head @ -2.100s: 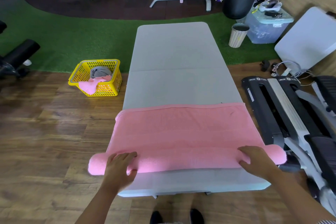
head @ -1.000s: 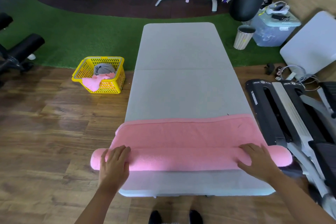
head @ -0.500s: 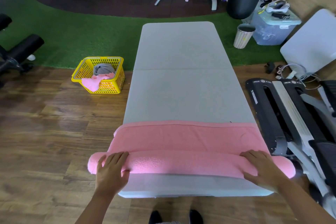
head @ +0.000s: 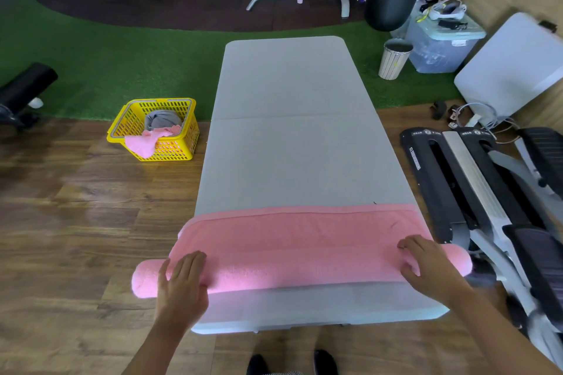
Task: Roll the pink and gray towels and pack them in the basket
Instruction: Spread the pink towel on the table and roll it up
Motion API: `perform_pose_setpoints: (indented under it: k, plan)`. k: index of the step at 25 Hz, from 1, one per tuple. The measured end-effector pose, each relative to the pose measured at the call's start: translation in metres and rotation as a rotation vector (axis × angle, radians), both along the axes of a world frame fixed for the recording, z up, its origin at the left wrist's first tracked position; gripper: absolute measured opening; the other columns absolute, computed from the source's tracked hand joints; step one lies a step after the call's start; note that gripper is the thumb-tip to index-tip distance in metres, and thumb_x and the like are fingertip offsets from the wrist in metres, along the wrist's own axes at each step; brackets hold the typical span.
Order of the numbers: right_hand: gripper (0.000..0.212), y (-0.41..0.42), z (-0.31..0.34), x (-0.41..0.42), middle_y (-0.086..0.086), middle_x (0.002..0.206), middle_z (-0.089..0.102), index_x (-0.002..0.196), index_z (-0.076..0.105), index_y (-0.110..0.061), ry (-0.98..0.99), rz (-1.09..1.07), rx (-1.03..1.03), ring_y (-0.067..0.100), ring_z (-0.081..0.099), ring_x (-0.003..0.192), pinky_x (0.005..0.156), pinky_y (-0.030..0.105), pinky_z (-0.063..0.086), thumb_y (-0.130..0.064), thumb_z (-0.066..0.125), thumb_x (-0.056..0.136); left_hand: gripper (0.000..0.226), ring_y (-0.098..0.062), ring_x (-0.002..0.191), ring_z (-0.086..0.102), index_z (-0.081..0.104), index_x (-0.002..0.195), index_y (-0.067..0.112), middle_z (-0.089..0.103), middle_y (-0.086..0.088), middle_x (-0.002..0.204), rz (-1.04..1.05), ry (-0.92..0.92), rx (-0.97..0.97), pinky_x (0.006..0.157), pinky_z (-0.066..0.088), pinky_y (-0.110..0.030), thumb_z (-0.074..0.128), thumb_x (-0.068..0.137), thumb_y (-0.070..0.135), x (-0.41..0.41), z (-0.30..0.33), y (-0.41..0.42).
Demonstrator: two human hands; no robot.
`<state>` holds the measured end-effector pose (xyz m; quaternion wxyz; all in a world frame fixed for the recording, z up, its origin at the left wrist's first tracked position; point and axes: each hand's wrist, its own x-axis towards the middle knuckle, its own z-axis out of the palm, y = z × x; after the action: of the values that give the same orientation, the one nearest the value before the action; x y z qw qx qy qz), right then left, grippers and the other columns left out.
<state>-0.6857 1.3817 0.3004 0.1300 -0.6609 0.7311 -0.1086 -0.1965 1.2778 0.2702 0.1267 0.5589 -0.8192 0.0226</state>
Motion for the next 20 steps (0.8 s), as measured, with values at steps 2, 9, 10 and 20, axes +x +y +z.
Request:
perform_pose_setpoints:
  k: [2,9,10,20]
  plan:
    - [0.045,0.005,-0.004,0.0,-0.001,0.112,0.06,0.114,0.061,-0.013,0.015,0.01,-0.016,0.024,0.057,0.105,0.101,0.037,0.034,-0.028,0.06,0.071,0.053,-0.02,0.108,0.058,0.058,0.116,0.013,0.064,-0.004,0.115,-0.082,-0.012,0.014,0.101,0.034,-0.055,0.053,0.064,0.022,0.001,-0.004,0.006]
    - [0.058,-0.002,0.006,-0.006,-0.009,0.132,0.053,0.13,0.049,-0.022,-0.009,-0.05,0.319,0.012,0.048,0.12,0.107,0.026,0.03,-0.038,0.064,0.076,0.052,-0.016,0.087,0.069,0.062,0.111,0.022,0.071,0.008,0.097,-0.116,-0.011,0.217,0.09,0.047,-0.052,0.061,0.059,0.029,0.005,0.01,-0.005]
    - [0.056,-0.005,0.01,-0.006,-0.009,0.133,0.052,0.131,0.049,-0.022,-0.007,-0.054,0.364,0.012,0.047,0.121,0.106,0.026,0.031,-0.038,0.062,0.079,0.05,-0.016,0.087,0.069,0.062,0.111,0.023,0.071,0.008,0.097,-0.143,-0.024,0.225,0.09,0.048,-0.051,0.056,0.063,0.032,0.009,0.012,-0.009]
    - [0.056,-0.015,0.007,0.023,0.001,0.128,0.056,0.127,0.054,-0.014,0.099,-0.009,0.129,0.021,0.05,0.12,0.105,0.036,0.035,-0.034,0.064,0.076,0.076,-0.026,0.1,0.064,0.06,0.113,0.006,0.067,-0.008,0.11,-0.024,-0.003,0.12,0.094,0.042,-0.059,0.086,0.044,0.024,-0.004,0.014,-0.011]
